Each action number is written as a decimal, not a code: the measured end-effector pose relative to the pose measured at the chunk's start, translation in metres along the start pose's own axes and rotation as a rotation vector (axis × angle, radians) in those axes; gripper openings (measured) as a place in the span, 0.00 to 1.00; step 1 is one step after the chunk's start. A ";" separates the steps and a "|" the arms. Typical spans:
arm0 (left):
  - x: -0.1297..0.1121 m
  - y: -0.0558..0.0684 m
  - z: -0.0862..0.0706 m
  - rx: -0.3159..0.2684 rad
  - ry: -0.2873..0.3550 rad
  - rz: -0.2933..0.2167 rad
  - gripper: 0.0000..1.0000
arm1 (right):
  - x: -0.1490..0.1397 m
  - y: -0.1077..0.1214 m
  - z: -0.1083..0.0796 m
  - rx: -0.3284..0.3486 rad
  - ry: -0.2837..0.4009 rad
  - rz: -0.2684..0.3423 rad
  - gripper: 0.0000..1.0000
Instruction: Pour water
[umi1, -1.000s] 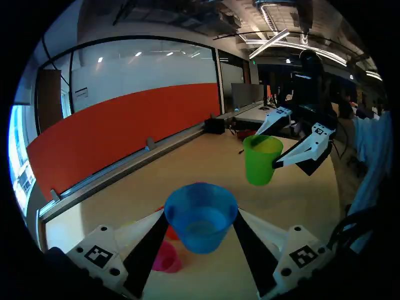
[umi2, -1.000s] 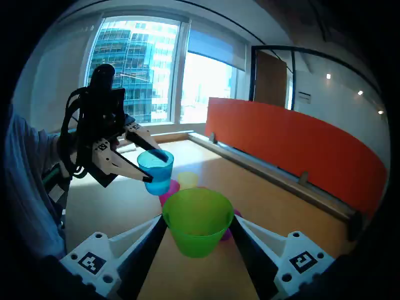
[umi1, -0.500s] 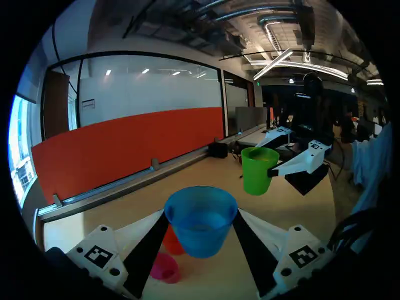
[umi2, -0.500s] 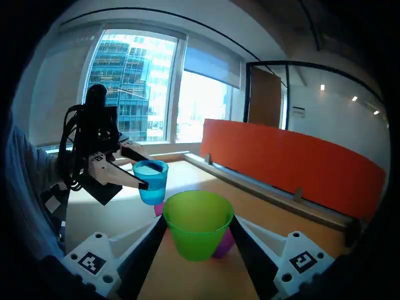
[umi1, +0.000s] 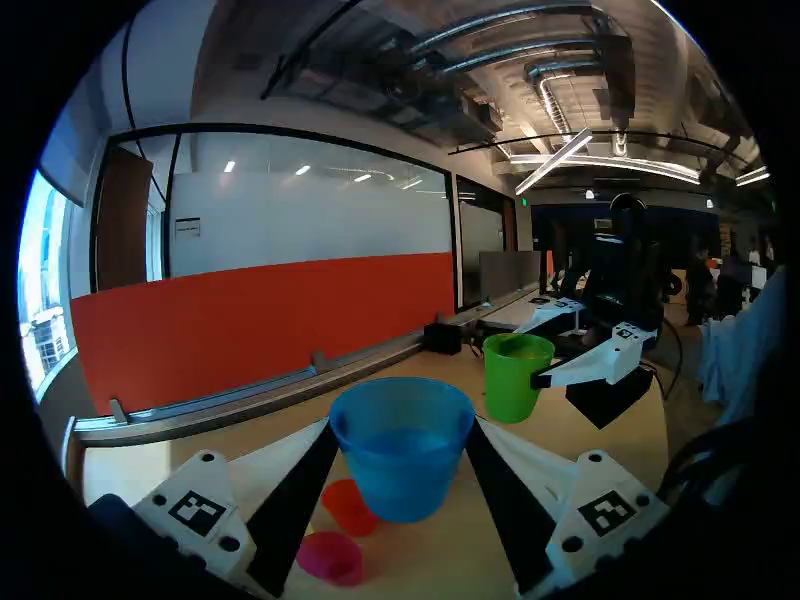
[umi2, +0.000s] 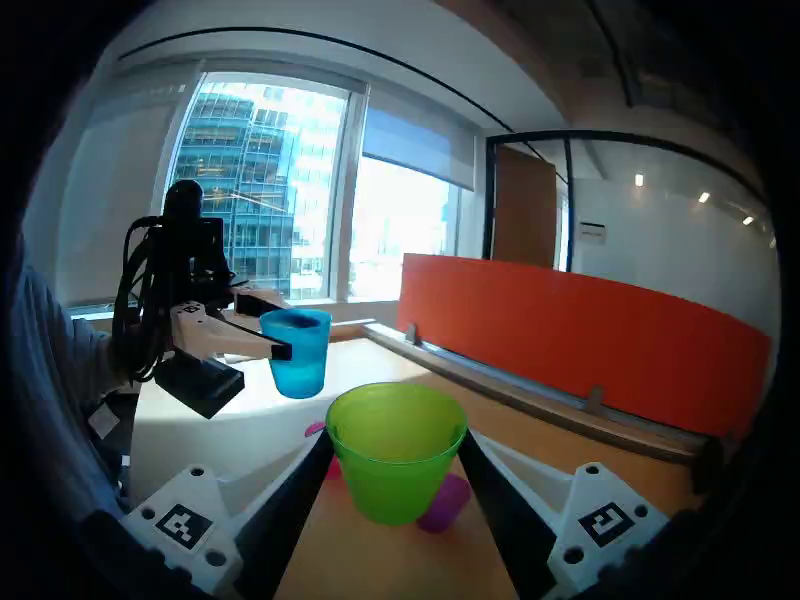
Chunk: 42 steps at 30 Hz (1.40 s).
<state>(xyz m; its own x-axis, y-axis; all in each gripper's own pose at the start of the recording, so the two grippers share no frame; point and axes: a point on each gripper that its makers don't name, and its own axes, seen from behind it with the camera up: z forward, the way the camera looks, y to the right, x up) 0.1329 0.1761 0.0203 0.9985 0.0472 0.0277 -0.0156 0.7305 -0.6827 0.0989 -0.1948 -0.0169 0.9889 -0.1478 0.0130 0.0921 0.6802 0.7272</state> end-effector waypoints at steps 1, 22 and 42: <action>0.001 -0.001 0.000 0.001 0.003 0.000 0.86 | 0.000 0.001 0.000 -0.001 0.001 0.000 0.92; 0.025 -0.015 -0.007 0.039 0.035 0.054 0.86 | 0.002 -0.007 0.014 0.022 0.020 -0.007 0.92; 0.056 -0.030 -0.017 0.119 0.052 0.241 0.86 | 0.006 -0.039 0.037 0.097 0.043 -0.013 0.91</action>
<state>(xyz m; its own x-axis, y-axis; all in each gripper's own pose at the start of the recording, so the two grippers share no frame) 0.1904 0.1452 0.0298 0.9666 0.1966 -0.1647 -0.2560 0.7774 -0.5745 0.0972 -0.2485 -0.0196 0.9920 -0.1242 -0.0248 0.0955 0.6058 0.7899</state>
